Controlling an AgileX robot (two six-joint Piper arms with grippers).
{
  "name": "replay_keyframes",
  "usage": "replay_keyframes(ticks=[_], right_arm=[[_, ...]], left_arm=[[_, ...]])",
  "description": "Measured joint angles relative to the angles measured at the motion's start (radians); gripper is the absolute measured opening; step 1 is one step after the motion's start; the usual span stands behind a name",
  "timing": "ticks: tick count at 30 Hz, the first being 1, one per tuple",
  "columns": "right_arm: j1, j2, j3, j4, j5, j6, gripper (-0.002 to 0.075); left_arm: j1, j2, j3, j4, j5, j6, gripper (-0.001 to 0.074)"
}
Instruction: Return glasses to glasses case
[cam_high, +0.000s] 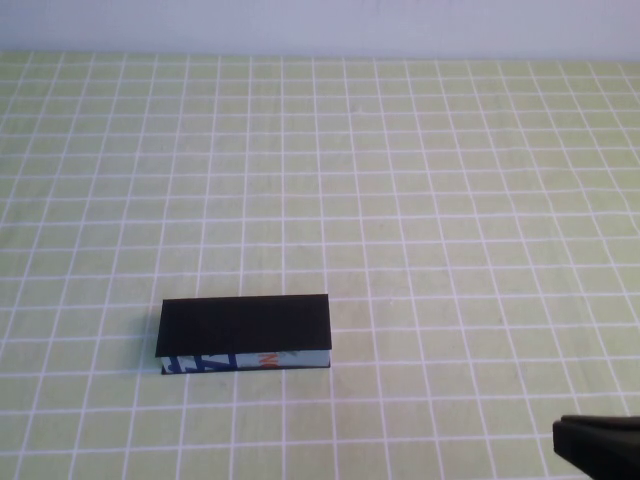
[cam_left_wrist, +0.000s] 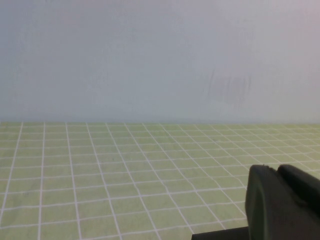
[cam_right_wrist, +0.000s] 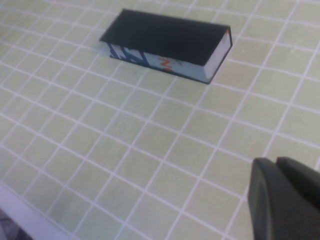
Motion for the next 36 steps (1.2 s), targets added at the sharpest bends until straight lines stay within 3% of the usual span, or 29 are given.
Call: replay_keyframes(ticks=[5,11,13,17,21,25,30,36], right_arm=[[0.000,-0.019,0.095,-0.031,-0.084,0.000,-0.0011],[-0.005,-0.026,0.203,-0.100,-0.357,0.000,-0.0011],[-0.051,-0.047,0.254,-0.101,-0.434,0.000,-0.0011],[-0.237,-0.121,0.355,-0.097,-0.512,0.000,-0.0011],[-0.403,-0.247,0.448,-0.097,-0.519,-0.018,-0.0011],[-0.501,-0.415,0.501,-0.097,-0.495,-0.026,-0.0011],[-0.544,-0.581,0.505,-0.116,-0.340,-0.026,-0.0011],[-0.549,-0.601,0.505,-0.156,-0.197,-0.026,-0.0011]], left_arm=[[0.000,0.000,0.000,0.000,0.000,0.000,-0.0002],[0.000,0.000,0.000,0.000,0.000,0.000,-0.0002],[0.000,0.000,0.000,-0.001,0.000,0.000,-0.0002],[0.000,0.000,0.000,-0.001,0.000,0.000,-0.0002],[0.000,0.000,0.000,-0.001,0.000,0.000,-0.0002],[0.000,0.000,0.000,-0.001,0.000,0.000,-0.0002],[0.000,0.000,0.000,-0.001,0.000,0.000,-0.0002],[0.000,0.000,0.000,-0.001,-0.002,0.000,-0.0002]])
